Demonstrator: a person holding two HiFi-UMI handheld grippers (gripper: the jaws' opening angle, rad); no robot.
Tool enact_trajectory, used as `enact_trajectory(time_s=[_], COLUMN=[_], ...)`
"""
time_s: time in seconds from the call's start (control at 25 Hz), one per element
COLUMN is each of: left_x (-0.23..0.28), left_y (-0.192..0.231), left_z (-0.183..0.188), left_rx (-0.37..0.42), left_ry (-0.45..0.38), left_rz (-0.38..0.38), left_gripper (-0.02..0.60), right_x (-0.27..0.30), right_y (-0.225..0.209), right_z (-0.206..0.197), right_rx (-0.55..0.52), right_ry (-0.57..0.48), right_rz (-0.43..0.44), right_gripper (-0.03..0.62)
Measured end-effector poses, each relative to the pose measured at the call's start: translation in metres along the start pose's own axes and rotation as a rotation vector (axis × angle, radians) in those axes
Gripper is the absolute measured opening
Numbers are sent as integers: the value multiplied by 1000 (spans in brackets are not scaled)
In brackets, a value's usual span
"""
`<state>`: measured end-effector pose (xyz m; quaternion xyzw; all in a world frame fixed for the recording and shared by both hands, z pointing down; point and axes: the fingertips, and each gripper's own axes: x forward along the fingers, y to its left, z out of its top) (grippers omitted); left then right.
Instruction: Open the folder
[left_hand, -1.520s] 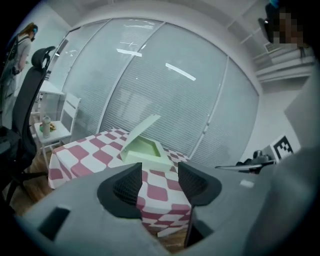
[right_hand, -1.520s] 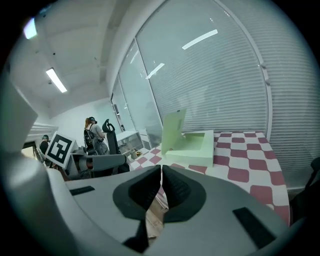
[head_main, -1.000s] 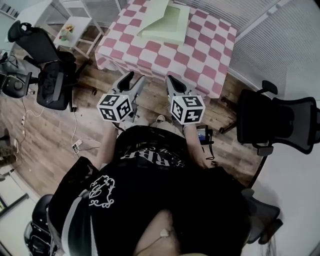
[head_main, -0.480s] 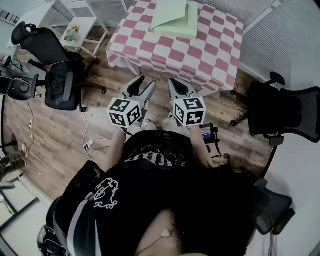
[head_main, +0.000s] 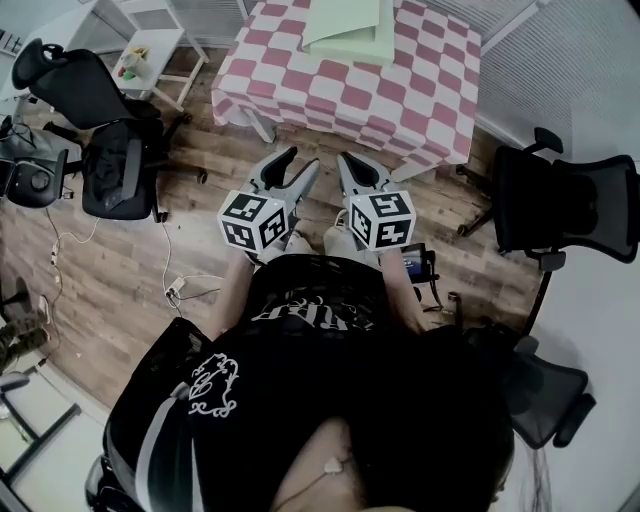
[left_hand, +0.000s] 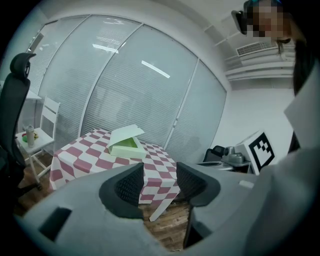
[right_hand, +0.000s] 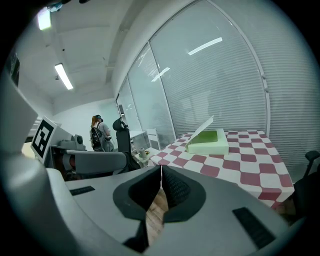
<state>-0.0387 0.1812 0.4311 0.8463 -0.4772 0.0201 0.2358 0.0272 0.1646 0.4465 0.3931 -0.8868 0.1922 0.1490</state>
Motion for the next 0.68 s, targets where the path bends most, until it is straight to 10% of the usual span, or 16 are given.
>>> enact_trajectory(time_s=[0.68], left_x=[5], left_y=[-2], left_z=[14], left_rx=[27], left_ry=[-50], left_rz=[-2], left_gripper=[218], right_x=[4], right_y=[-3], right_z=[11], right_rx=[-60], right_ry=[-12], right_rz=[10], right_gripper=[13])
